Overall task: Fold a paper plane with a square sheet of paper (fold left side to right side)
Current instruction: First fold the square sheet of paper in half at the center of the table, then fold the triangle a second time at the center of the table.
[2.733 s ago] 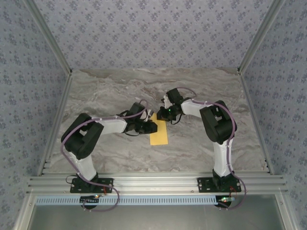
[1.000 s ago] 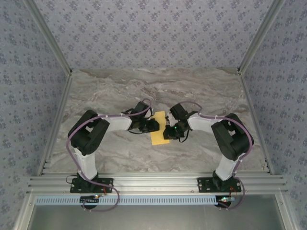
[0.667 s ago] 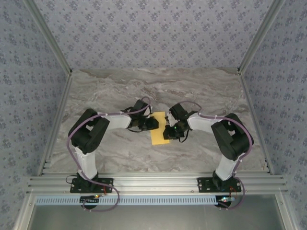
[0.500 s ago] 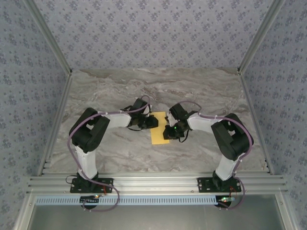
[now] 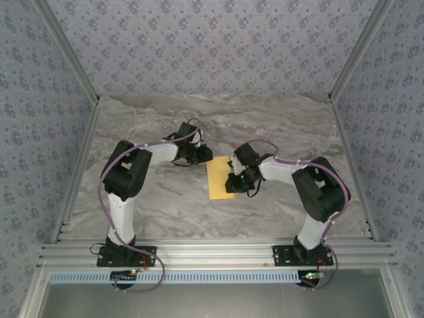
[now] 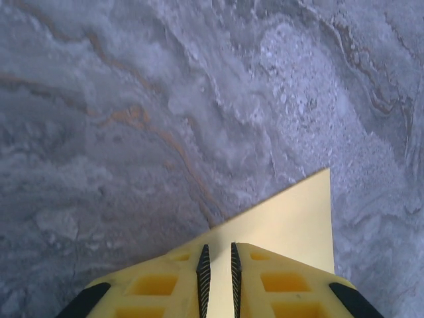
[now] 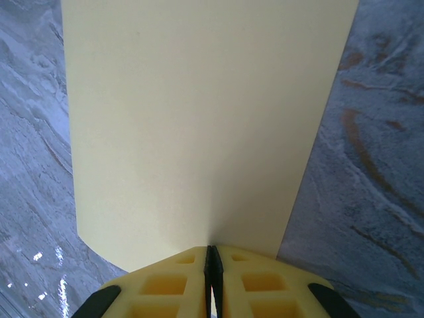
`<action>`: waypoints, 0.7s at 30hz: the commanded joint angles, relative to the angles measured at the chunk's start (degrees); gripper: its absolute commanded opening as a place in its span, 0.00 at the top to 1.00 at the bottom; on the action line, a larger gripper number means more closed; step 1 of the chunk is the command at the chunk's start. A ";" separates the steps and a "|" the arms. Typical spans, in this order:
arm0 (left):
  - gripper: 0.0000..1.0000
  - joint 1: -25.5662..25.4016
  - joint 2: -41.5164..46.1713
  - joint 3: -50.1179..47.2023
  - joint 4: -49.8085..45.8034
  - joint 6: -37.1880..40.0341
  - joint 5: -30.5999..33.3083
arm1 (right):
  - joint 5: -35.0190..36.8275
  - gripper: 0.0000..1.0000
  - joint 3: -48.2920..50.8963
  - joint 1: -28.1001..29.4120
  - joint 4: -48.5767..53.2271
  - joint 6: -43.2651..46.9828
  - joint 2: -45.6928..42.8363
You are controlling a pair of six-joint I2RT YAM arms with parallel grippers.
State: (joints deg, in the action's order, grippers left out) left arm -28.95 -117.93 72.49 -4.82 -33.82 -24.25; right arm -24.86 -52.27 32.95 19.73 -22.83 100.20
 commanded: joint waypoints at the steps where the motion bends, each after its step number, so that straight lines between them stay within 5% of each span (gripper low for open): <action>1: 0.81 2.01 -3.59 3.36 -1.09 2.21 5.61 | 6.83 0.88 3.48 0.03 6.28 0.95 2.33; 10: 0.75 2.87 3.82 3.27 -2.96 4.40 4.91 | -3.87 0.84 5.10 0.19 -8.12 -2.80 -3.48; 15: 0.70 3.07 14.42 -1.92 -3.37 4.66 4.11 | -2.68 0.62 4.54 -0.87 -10.23 -2.94 -9.47; 21: 0.69 -0.99 20.60 -10.47 0.99 0.59 -0.19 | 1.58 0.51 6.26 -4.94 -8.70 -2.87 -14.36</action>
State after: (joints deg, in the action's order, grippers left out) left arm -27.35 -97.34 65.14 -5.41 -31.46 -21.52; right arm -26.09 -47.55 29.80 10.50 -25.21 87.70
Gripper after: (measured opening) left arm 0.304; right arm 0.481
